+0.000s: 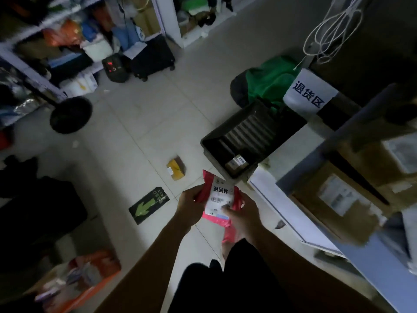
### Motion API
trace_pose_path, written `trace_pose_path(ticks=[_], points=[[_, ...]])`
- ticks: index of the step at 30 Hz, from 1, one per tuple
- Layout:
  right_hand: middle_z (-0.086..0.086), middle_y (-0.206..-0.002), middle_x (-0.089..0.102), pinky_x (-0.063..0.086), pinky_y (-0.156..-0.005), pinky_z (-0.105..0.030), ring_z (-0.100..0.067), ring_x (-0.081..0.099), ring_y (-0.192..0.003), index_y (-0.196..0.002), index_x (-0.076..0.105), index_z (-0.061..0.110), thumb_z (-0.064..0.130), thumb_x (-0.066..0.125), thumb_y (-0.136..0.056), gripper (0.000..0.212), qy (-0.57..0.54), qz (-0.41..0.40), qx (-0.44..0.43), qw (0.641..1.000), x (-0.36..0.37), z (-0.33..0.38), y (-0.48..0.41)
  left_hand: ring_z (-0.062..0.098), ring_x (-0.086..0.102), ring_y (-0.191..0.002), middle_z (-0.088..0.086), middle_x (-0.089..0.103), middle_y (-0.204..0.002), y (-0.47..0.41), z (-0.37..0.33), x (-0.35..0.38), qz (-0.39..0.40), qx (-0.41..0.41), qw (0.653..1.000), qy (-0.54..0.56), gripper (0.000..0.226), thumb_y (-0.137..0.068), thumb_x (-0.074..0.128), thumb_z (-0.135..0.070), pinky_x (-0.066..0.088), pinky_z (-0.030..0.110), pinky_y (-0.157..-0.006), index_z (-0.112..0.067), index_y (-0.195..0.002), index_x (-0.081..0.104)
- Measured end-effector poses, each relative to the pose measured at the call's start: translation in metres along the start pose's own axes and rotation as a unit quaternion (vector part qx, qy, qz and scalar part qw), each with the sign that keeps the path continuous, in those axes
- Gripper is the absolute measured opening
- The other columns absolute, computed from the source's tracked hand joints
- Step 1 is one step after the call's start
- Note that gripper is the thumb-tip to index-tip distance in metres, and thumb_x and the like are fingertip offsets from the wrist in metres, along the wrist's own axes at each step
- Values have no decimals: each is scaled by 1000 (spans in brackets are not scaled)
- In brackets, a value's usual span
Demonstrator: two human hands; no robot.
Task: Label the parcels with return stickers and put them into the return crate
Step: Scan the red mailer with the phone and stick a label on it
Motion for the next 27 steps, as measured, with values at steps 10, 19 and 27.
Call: trace_pose_path(ticks=[10, 19, 27], points=[[-2, -116, 70, 62, -84, -50, -27, 73, -102, -137, 59, 20, 16, 74, -91, 49, -290, -135, 162, 933, 22, 42, -186, 30, 71, -68, 12, 73, -78, -255, -50, -9, 143, 79, 977, -134, 43, -85, 63, -46, 62, 46, -64, -4, -89, 70], [3, -111, 74, 61, -90, -43, -17, 70, -106, -135, 61, 20, 8, 73, -89, 49, -294, -189, 230, 908, 48, 8, -377, 17, 73, -94, -6, 77, -98, -463, -3, 40, 253, 77, 953, -150, 21, -91, 58, -41, 62, 47, -79, -30, -104, 70], [16, -102, 68, 58, -71, -17, -5, 67, -93, -133, 62, 19, 11, 78, -87, 50, -289, -215, 255, 897, 105, -117, -551, 15, 75, -92, 2, 77, -97, -641, 120, 117, 279, 37, 943, -176, 15, -98, 61, -13, 63, 43, -79, -14, -99, 75]])
Point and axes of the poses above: each hand's wrist, its own y-axis away from the middle knuckle, its own x-axis out of the palm, z = x × y, the point moved 1 cm from there along -y, towards the middle knuckle
